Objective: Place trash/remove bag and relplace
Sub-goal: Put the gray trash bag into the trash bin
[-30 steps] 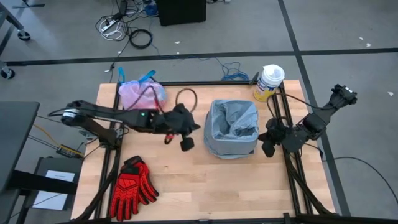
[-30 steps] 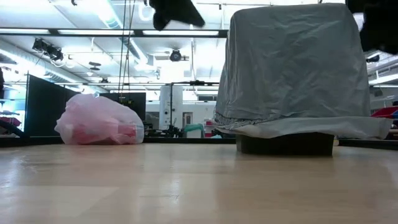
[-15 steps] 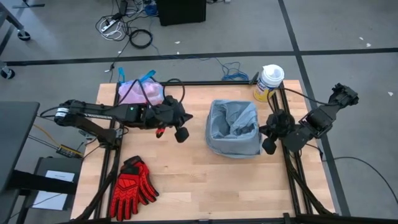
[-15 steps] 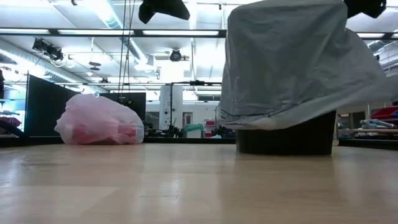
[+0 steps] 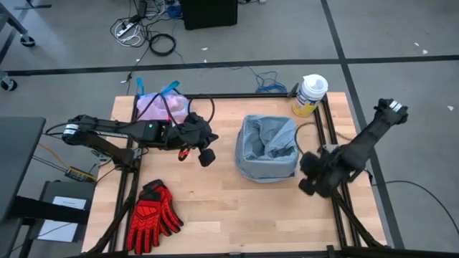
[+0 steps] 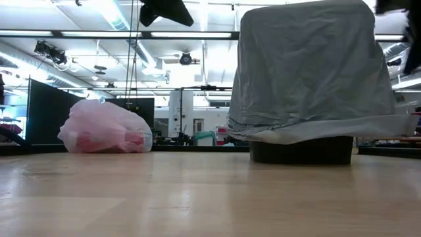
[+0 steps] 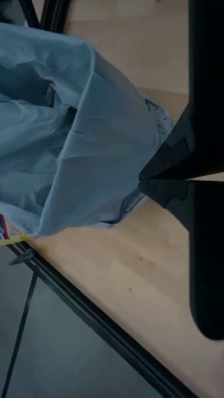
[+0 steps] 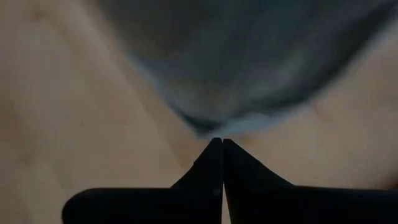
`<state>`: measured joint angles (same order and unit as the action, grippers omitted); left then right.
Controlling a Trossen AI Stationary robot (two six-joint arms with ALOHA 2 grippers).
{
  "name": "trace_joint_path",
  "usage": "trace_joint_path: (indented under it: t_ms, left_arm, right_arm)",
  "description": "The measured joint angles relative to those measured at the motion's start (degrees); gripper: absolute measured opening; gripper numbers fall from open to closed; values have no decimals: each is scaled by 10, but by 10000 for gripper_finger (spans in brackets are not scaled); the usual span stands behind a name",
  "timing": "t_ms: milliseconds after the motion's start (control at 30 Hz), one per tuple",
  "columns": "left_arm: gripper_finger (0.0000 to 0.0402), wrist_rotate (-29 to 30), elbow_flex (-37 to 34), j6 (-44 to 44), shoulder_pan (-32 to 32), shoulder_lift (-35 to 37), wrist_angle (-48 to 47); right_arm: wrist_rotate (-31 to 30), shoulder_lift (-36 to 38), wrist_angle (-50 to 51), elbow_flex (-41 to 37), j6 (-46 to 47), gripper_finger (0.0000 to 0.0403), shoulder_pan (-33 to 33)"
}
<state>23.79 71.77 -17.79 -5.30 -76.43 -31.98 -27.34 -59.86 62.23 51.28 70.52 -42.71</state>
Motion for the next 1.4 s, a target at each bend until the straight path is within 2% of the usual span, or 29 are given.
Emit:
trace_joint_path:
  t_ms: [67,233,333,433,567,667,767,933,1000,1133,1233,1300,1400]
  left_arm:
    - [5,0,0,-8,0,2,-5]
    - [5,0,0,-5,0,4,-6]
    - [5,0,0,14,5,4,-4]
    - [5,0,0,24,14,4,-2]
    - [5,-12,0,29,23,8,-4]
    - [5,-16,0,34,23,10,-12]
    - [6,-17,0,41,23,11,-18]
    - [6,-17,0,41,23,12,-29]
    - [6,-15,0,41,23,12,-29]
    - [6,-14,0,56,26,12,-20]
    - [6,-13,0,68,30,12,-7]
    - [6,-12,0,69,31,12,-1]
    - [6,-12,0,83,32,12,6]
  right_arm:
    - [-32,-14,-75,-40,38,0,-29]
    - [-186,-52,-216,-125,154,0,-71]
    - [-216,-79,-277,-169,200,0,-72]
    - [-211,-111,-353,-209,218,0,-68]
    - [-152,-158,-418,-228,228,0,-68]
    - [-97,-192,-428,-221,229,0,-77]
    - [-62,-215,-426,-212,240,0,-89]
    - [-45,-223,-372,-176,264,0,-116]
    - [-69,-212,-315,-147,270,0,-124]
    - [-173,-197,-183,-95,328,0,-135]
    - [-203,-187,-103,-74,380,0,-135]
    - [-194,-185,-61,-61,408,0,-135]
    - [-140,-189,7,-42,457,0,-135]
